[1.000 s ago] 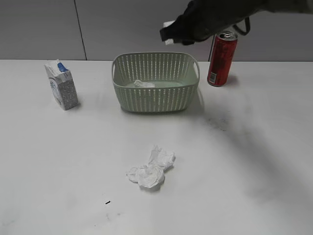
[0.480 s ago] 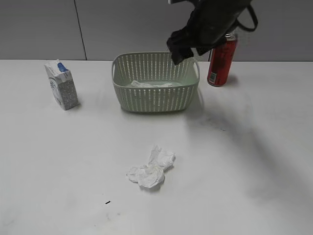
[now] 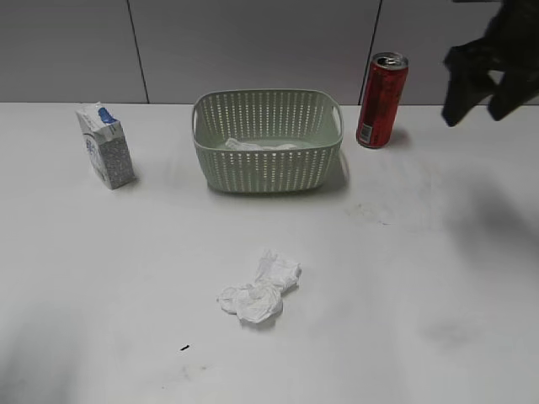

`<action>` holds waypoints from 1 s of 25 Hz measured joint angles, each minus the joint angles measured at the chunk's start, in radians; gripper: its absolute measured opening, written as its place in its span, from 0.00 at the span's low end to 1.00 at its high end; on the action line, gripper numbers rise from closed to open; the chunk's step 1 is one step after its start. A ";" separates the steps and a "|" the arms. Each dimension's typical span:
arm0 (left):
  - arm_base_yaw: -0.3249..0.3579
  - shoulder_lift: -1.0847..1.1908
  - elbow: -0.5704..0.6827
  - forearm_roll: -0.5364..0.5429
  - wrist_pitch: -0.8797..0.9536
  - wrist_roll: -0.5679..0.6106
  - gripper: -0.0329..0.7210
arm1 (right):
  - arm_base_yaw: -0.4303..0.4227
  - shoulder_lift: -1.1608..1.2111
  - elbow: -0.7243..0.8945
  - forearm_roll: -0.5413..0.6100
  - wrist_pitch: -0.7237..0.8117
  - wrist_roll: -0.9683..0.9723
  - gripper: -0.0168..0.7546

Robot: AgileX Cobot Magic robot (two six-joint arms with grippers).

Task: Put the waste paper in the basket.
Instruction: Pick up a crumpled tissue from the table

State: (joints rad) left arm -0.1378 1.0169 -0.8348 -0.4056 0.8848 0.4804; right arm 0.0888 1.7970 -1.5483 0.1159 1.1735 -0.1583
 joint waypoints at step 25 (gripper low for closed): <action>-0.625 1.063 -0.590 0.080 0.012 -0.028 0.76 | -0.087 -1.590 1.069 -0.004 -0.182 0.038 0.71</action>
State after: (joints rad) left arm -0.7631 2.0803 -1.4249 -0.3253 0.8964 0.4521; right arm 0.0020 0.2069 -0.4797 0.1121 0.9920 -0.1203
